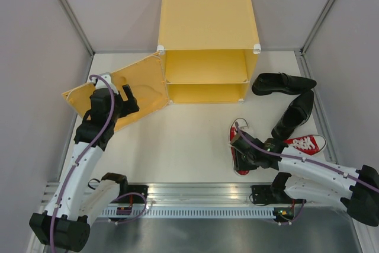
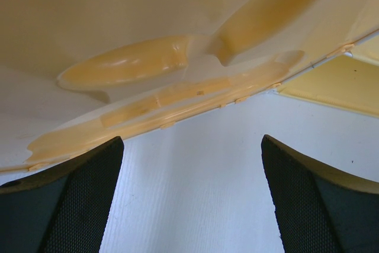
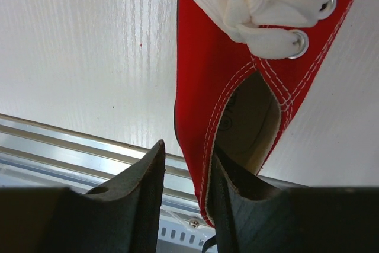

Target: Place and organize the shoes in the shoe cabinet

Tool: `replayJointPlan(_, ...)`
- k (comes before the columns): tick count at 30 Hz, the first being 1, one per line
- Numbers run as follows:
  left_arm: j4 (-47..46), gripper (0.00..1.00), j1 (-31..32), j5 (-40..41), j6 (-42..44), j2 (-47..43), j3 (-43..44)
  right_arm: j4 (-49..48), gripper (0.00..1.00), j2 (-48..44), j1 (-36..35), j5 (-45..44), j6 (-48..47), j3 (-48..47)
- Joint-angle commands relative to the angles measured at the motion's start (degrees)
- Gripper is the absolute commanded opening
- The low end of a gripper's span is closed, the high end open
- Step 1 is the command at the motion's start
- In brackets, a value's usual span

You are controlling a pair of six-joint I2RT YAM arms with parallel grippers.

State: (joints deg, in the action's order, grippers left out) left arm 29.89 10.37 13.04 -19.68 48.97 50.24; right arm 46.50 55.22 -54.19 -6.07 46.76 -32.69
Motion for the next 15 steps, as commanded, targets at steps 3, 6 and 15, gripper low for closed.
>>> replayJointPlan(3,-0.9,1.00,0.2,0.3,1.8,-0.3,0.1,1.8,0.41,0.4,-1.9,-0.9,2.8,2.5)
replayJointPlan(6,-0.9,1.00,0.2,0.4,1.8,-0.3,0.0,-0.4,0.40,1.6,-2.6,-1.3,3.2,3.6)
replayJointPlan(15,-0.8,1.00,0.2,0.7,1.9,-0.3,0.0,-0.7,0.06,6.1,-6.7,-4.6,2.8,0.4)
